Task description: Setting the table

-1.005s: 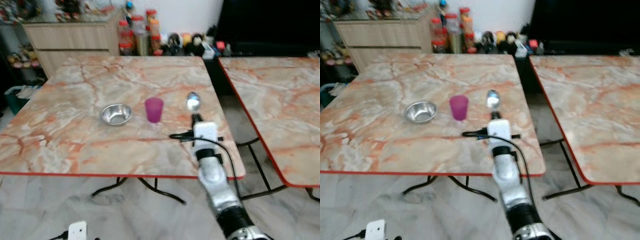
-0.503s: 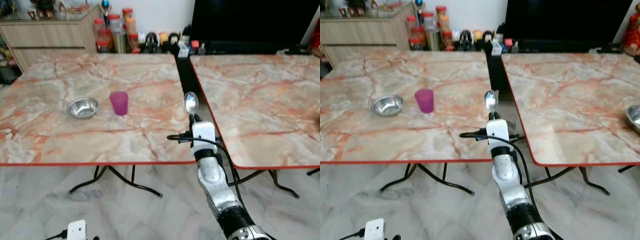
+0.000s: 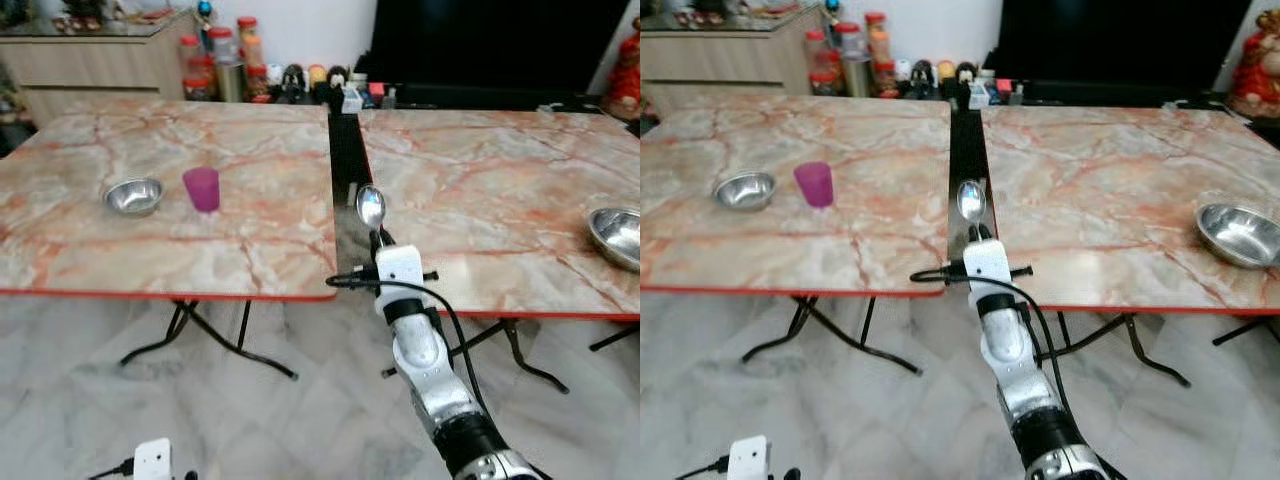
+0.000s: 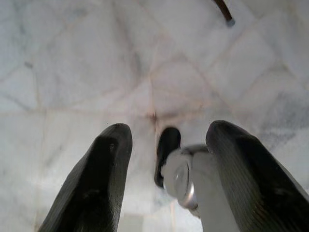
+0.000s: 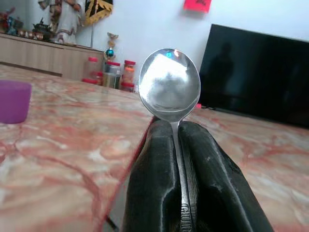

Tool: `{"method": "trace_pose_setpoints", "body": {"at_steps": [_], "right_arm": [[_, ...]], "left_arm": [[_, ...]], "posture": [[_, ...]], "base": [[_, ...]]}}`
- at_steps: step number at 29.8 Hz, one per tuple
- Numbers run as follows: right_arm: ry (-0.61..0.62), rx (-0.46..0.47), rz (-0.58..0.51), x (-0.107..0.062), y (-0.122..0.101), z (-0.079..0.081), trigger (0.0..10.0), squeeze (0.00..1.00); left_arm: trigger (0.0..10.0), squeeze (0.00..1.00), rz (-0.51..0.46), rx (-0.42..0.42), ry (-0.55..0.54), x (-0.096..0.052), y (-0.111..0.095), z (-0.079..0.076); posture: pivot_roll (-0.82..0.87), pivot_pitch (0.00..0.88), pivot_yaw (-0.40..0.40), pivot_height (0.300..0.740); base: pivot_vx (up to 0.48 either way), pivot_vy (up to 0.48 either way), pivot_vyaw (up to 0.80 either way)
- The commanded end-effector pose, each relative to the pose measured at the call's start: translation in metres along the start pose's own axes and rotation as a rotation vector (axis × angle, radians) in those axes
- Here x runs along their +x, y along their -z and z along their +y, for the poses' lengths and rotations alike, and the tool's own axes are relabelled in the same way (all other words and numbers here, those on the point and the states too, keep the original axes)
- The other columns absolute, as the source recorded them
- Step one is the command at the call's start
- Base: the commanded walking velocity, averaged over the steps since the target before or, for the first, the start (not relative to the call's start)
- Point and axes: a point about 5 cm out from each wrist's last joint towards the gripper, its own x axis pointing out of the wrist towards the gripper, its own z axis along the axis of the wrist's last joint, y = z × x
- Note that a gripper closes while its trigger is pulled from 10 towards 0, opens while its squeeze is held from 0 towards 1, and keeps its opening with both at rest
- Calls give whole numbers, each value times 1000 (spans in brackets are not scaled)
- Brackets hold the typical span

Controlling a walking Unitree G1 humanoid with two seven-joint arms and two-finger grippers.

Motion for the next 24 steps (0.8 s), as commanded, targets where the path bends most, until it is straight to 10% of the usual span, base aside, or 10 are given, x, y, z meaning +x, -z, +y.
{"method": "trace_pose_setpoints", "body": {"at_steps": [1, 24], "right_arm": [[17, 14, -4, 2, -2, -5, 10000, 0], [25, -5, 20, 0, 2, -7, 10000, 0]], "left_arm": [[10000, 0, 17, 13, 6, -1, 4, -1], [10000, 0, 26, 12, -1, -1, 5, 0]], "posture": [[54, 0, -4, 740], [52, 0, -6, 740]], "base": [[0, -289, 0], [285, -189, 112]]}}
